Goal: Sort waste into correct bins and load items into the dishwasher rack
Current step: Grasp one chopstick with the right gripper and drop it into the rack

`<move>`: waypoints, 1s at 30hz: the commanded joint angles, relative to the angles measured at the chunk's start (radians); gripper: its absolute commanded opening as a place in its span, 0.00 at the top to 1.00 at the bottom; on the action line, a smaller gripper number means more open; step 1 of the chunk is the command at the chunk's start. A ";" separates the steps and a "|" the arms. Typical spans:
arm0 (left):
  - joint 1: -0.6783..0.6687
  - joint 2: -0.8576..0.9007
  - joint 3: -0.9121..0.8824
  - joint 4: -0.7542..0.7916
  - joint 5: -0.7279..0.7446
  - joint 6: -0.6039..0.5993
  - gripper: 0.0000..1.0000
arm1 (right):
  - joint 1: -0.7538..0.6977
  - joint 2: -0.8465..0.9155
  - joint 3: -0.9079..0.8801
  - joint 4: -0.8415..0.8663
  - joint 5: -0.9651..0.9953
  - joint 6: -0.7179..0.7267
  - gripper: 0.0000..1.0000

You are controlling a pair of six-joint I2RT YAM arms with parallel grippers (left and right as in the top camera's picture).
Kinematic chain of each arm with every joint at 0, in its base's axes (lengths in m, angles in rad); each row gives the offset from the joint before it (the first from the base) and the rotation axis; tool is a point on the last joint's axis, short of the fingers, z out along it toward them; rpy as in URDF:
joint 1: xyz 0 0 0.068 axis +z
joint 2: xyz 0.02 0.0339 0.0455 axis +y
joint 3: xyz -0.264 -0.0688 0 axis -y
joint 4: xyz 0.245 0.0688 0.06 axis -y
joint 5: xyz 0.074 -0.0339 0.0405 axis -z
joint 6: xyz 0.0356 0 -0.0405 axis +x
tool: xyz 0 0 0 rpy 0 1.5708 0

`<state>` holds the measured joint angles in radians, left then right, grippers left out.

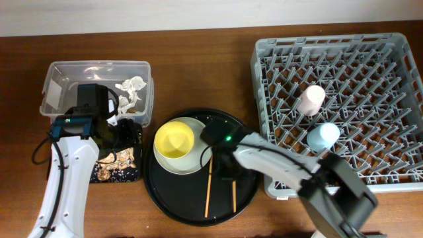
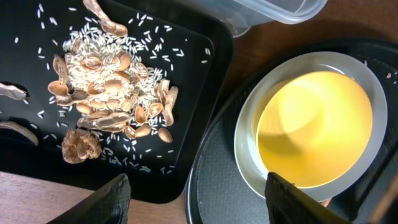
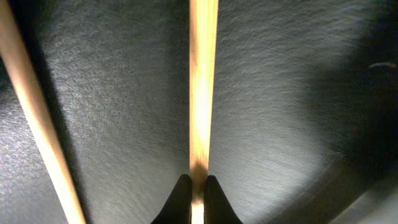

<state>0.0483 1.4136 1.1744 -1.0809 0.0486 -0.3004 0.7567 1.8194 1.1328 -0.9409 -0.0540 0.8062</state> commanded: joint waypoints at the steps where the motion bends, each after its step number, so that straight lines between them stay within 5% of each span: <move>1: 0.002 -0.013 0.004 -0.002 0.008 -0.010 0.32 | -0.100 -0.176 0.116 -0.074 0.040 -0.192 0.96; 7: 0.002 -0.013 0.004 -0.002 0.008 -0.010 0.32 | -0.310 -0.336 0.219 -0.224 0.040 -0.414 0.96; 17: 0.002 -0.013 0.004 -0.001 0.008 -0.010 0.32 | -0.483 -0.236 0.172 -0.241 0.041 -0.626 0.95; 21: 0.002 -0.013 0.004 -0.002 0.008 -0.010 0.32 | -0.483 -0.190 0.172 -0.182 0.040 -0.638 0.80; 22: 0.002 -0.013 0.004 -0.002 0.008 -0.010 0.32 | -0.483 -0.190 0.172 -0.171 0.040 -0.638 0.64; 24: 0.002 -0.013 0.004 -0.002 0.008 -0.010 0.32 | -0.483 -0.193 0.178 -0.170 0.040 -0.637 0.52; 30: 0.002 -0.013 0.004 -0.002 0.008 -0.010 0.32 | -0.482 -0.223 0.245 -0.229 0.040 -0.619 0.48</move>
<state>0.0483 1.4136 1.1744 -1.0809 0.0486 -0.3004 0.2783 1.6310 1.3178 -1.1511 -0.0227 0.1772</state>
